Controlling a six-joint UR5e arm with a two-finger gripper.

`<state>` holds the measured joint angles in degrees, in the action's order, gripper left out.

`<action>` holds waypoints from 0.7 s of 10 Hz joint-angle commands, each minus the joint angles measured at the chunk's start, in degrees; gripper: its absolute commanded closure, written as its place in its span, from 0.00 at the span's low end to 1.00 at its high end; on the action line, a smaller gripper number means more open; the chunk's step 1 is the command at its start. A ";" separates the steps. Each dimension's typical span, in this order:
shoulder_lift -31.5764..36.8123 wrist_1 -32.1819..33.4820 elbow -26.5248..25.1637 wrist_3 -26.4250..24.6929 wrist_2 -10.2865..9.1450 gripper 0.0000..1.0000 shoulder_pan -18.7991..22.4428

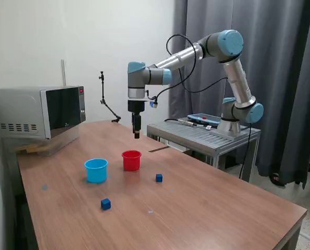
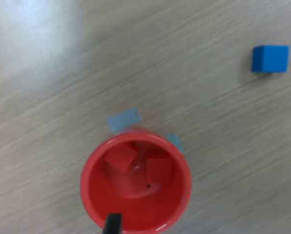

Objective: Place red objects in the red bin, and blue objects in the blue bin.

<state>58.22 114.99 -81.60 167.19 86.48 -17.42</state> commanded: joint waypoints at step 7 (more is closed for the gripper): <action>3.92 -6.88 3.38 -11.96 -0.25 0.00 7.56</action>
<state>62.08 108.23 -78.45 158.23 86.32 -12.06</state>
